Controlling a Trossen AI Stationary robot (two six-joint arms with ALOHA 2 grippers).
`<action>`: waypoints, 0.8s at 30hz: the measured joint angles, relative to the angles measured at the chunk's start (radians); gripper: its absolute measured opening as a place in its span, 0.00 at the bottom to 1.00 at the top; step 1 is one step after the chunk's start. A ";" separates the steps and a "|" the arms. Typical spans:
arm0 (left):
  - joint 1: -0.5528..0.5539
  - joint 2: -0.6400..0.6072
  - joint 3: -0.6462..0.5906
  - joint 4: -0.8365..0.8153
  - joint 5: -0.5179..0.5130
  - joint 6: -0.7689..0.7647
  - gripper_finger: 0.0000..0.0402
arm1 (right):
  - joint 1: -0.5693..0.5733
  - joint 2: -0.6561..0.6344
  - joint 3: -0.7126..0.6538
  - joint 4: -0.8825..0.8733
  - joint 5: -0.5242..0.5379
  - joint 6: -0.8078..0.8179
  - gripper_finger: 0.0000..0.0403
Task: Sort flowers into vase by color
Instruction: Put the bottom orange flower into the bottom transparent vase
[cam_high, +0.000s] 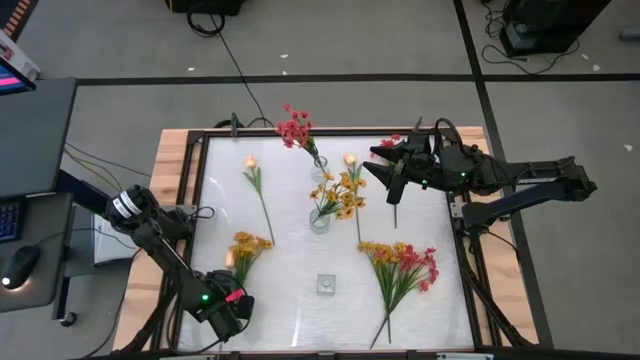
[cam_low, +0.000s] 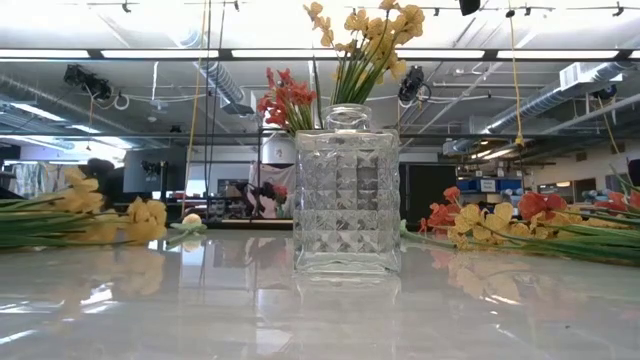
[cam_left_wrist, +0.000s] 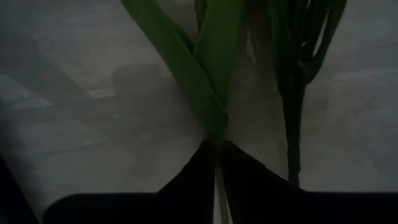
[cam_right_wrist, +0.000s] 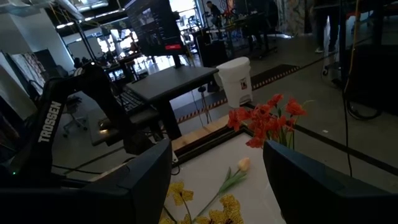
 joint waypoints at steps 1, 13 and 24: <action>0.001 0.000 0.000 0.000 0.005 0.000 0.07 | 0.000 0.000 0.000 0.000 0.000 0.000 0.65; 0.006 -0.032 -0.003 -0.029 0.033 -0.003 0.06 | 0.000 0.000 0.000 0.000 0.000 0.000 0.65; 0.006 -0.163 -0.002 -0.089 -0.014 -0.001 0.06 | 0.000 0.000 0.000 0.000 0.000 0.000 0.65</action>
